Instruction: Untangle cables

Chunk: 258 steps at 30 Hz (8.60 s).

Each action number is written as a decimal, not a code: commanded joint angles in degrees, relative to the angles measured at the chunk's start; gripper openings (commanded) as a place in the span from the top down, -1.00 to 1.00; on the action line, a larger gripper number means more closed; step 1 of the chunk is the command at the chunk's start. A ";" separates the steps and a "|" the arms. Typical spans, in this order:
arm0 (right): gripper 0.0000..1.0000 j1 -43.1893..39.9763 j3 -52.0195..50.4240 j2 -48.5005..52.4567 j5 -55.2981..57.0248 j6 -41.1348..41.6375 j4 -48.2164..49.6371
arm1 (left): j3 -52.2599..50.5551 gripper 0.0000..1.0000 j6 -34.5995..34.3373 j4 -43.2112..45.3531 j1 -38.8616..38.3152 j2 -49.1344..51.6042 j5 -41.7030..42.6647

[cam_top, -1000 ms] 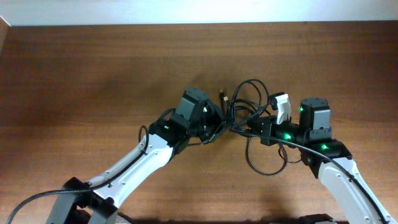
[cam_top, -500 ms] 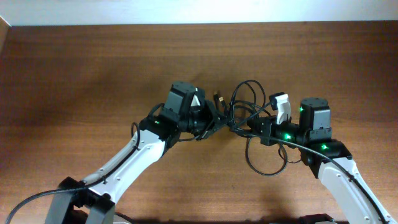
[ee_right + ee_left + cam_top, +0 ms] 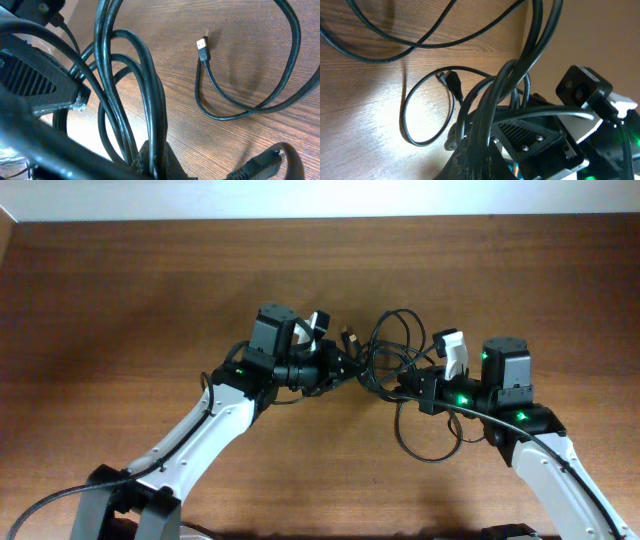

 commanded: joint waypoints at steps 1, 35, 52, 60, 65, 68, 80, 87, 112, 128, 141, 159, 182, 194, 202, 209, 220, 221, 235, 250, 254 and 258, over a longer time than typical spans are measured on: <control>0.92 -0.07 0.76 0.26 1.62 -0.87 -0.09 | 0.57 1.00 6.62 0.50 0.46 0.48 2.99; 0.92 -0.07 0.76 0.26 1.79 -0.87 -0.20 | 0.57 -0.98 18.82 -3.87 9.42 0.50 13.18; 0.92 -0.07 0.76 0.26 2.43 -0.85 -0.17 | 0.57 -0.67 15.89 -10.21 -1.40 0.50 -3.04; 0.92 -0.07 0.76 0.26 2.43 -0.85 -0.17 | 0.57 -0.33 10.40 -9.99 -5.20 0.50 -9.84; 0.92 -0.07 0.76 0.26 2.43 -0.83 -0.17 | 0.55 -0.21 1.68 -9.77 -7.52 0.50 -17.25; 0.92 -0.07 0.76 0.26 2.43 -0.83 -0.20 | 0.55 -0.20 -2.71 -9.64 -8.70 0.50 -20.85; 0.92 -0.07 0.76 0.26 2.40 -0.66 -0.17 | 0.55 0.07 -7.52 -4.44 -13.75 0.50 -29.31; 0.92 -0.07 0.76 0.26 2.43 -0.66 -0.17 | 0.55 0.16 -9.49 -4.39 -16.26 0.50 -34.45; 0.92 -0.07 0.76 0.26 2.43 -0.66 -0.20 | 0.55 0.45 -14.62 -4.39 -20.26 0.50 -43.67; 0.92 -0.07 0.76 0.26 2.40 -0.66 -0.20 | 0.55 0.44 -14.64 -3.06 -21.75 0.50 -45.40; 0.92 -0.07 0.76 0.26 2.40 -0.66 -0.20 | 0.55 0.42 -14.62 -3.08 -23.34 0.74 -48.98; 0.92 -0.07 0.76 0.26 2.40 -0.66 -0.20 | 0.57 0.65 -18.01 0.26 -23.34 4.24 -47.21; 0.92 -0.07 0.76 0.26 2.45 -0.68 -0.20 | 0.57 1.00 -5.05 -8.68 -19.87 1.25 -43.80; 0.92 -0.07 0.76 0.26 2.45 -0.68 -0.20 | 0.57 1.00 -5.05 -19.93 -11.91 -1.62 -43.06; 0.92 -0.07 0.76 0.26 2.45 -0.68 -0.20 | 0.57 1.00 7.76 -19.93 -11.87 -1.64 -43.08; 0.92 -0.07 0.76 0.26 2.45 -0.68 -0.20 | 0.57 1.00 8.24 -19.87 -11.87 -1.64 -42.23; 0.92 -0.07 0.76 0.26 2.45 -0.68 -0.20 | 0.57 1.00 21.55 -19.74 -11.87 -1.64 -40.70; 0.92 -0.07 0.76 0.26 2.45 -0.68 -0.20 | 0.57 1.00 23.10 -19.82 -11.87 -1.64 -40.76; 0.92 -0.07 0.76 0.26 2.45 -0.68 -0.22 | 0.57 1.00 35.85 -32.41 -11.87 -1.62 -67.65; 0.92 -0.07 0.76 0.26 2.45 -0.68 -0.20 | 0.57 -0.98 35.80 -33.16 -11.89 -1.62 -69.05; 0.92 -0.07 0.76 0.26 2.45 -0.68 -0.20 | 0.57 -0.98 35.76 -32.98 -11.87 -1.62 -67.52; 0.92 -0.07 0.76 0.26 2.45 -0.68 -0.20 | 0.57 -0.98 35.12 -32.96 -11.87 -1.62 -66.55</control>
